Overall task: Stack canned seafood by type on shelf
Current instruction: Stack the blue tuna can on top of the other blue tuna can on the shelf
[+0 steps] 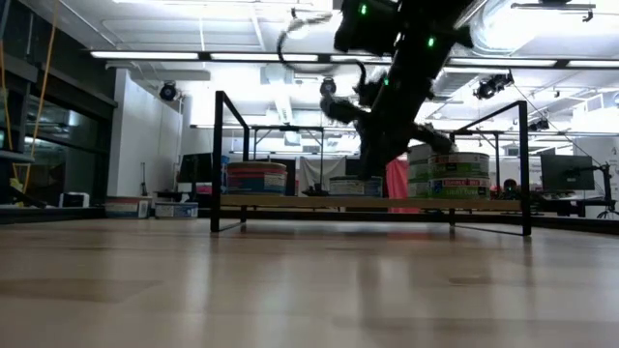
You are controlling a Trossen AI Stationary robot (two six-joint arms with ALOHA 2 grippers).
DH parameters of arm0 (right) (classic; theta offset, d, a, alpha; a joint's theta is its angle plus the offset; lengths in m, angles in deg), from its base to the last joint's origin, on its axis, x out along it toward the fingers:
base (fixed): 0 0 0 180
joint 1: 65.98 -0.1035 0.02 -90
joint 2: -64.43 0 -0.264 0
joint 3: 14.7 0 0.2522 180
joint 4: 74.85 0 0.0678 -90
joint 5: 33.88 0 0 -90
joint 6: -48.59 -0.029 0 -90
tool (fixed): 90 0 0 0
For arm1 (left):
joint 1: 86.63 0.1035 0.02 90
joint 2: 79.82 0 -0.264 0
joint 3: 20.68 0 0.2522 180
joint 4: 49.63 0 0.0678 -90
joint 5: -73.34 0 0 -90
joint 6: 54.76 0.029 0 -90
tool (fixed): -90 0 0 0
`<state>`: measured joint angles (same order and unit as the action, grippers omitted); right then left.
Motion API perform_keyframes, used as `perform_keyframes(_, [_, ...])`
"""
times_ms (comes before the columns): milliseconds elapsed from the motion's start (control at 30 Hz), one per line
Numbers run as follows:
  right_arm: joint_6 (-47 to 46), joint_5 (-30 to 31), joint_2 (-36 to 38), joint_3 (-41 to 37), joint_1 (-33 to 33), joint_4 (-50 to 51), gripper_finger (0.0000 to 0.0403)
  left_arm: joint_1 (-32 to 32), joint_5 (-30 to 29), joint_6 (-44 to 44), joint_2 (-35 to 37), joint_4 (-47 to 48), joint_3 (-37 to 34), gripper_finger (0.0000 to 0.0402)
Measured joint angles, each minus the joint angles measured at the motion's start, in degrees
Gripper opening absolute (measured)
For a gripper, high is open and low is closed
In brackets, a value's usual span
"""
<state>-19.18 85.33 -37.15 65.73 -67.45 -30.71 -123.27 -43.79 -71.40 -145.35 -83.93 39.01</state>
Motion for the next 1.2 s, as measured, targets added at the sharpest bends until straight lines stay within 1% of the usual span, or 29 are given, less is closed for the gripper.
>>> perform_keyframes(133, [4.1, -1.0, 4.2, 0.1, -3.8, 1.5, 0.0, -0.8, 0.0, 0.0, 0.0, 2.4, 0.0, 0.0001])
perform_keyframes(233, [7.1, -1.4, 9.3, 0.1, -8.1, 3.3, 0.0, -0.9, -0.9, -2.0, 0.0, 9.1, 0.2, 0.0])
perform_keyframes(300, [7.7, -1.3, 13.0, 0.0, -11.7, 5.2, 0.0, -0.4, -1.9, -6.8, -1.0, 16.9, 1.7, 0.0])
perform_keyframes(367, [7.9, -0.7, 16.1, -0.1, -15.4, 7.7, 0.0, 0.8, -0.3, -11.4, -3.1, 27.3, 4.9, 0.0])
perform_keyframes(433, [7.8, 0.7, 18.8, -0.1, -18.9, 9.5, 0.0, 1.6, 2.8, -13.1, -5.8, 40.9, 9.9, 0.0])
perform_keyframes(467, [7.7, 1.1, 20.1, -0.1, -20.3, 10.1, 0.0, 2.0, 3.0, -13.4, -6.9, 49.6, 13.3, 0.0])
perform_keyframes(500, [7.1, 1.8, 21.2, -0.1, -21.6, 10.5, 0.0, 2.3, 1.2, -14.4, -7.8, 59.6, 16.8, 0.0])
perform_keyframes(533, [6.3, 2.3, 22.3, -0.1, -22.9, 11.1, 0.0, 2.7, -2.4, -16.1, -8.3, 69.3, 20.5, 0.0])
perform_keyframes(567, [5.5, 2.6, 23.2, -0.1, -24.0, 12.0, 0.0, 3.3, -7.3, -18.3, -8.5, 77.5, 24.1, 0.0])
perform_keyframes(633, [4.2, 4.0, 24.7, -0.1, -25.6, 12.7, 0.0, 5.5, -17.7, -21.6, -8.4, 89.7, 30.3, 0.0])
perform_keyframes(667, [3.4, 4.9, 25.3, -0.1, -26.2, 13.2, 0.0, 7.3, -22.1, -22.8, -8.1, 93.5, 32.7, 0.0])
perform_keyframes(700, [3.2, 5.7, 25.6, -0.1, -26.8, 13.8, 0.0, 9.5, -25.1, -23.9, -7.7, 96.1, 34.8, 0.0])
perform_keyframes(733, [3.2, 6.2, 25.8, -0.1, -27.1, 13.9, 0.0, 12.3, -26.1, -24.5, -7.1, 97.7, 36.5, 0.0])
perform_keyframes(800, [3.2, 6.4, 25.8, -0.1, -27.6, 13.8, 0.0, 20.8, -25.2, -24.3, -5.8, 98.9, 38.1, 0.0])
perform_keyframes(833, [3.3, 6.2, 25.7, -0.2, -27.7, 13.8, 0.0, 25.6, -23.7, -23.8, -5.3, 98.7, 38.3, 0.0])
perform_keyframes(967, [3.6, 3.9, 24.9, -0.2, -27.9, 13.6, 0.0, 46.5, -12.2, -23.3, -5.2, 99.8, 36.6, 0.0])
perform_keyframes(1100, [4.7, 1.9, 24.6, -0.9, -27.9, 12.8, 0.0, 65.8, -1.2, -26.5, -6.3, 99.2, 31.1, 0.0])
perform_keyframes(1200, [3.1, 1.9, 24.6, -2.0, -27.9, 12.1, 0.0, 76.5, 6.0, -28.0, -7.5, 97.0, 24.8, 0.0])
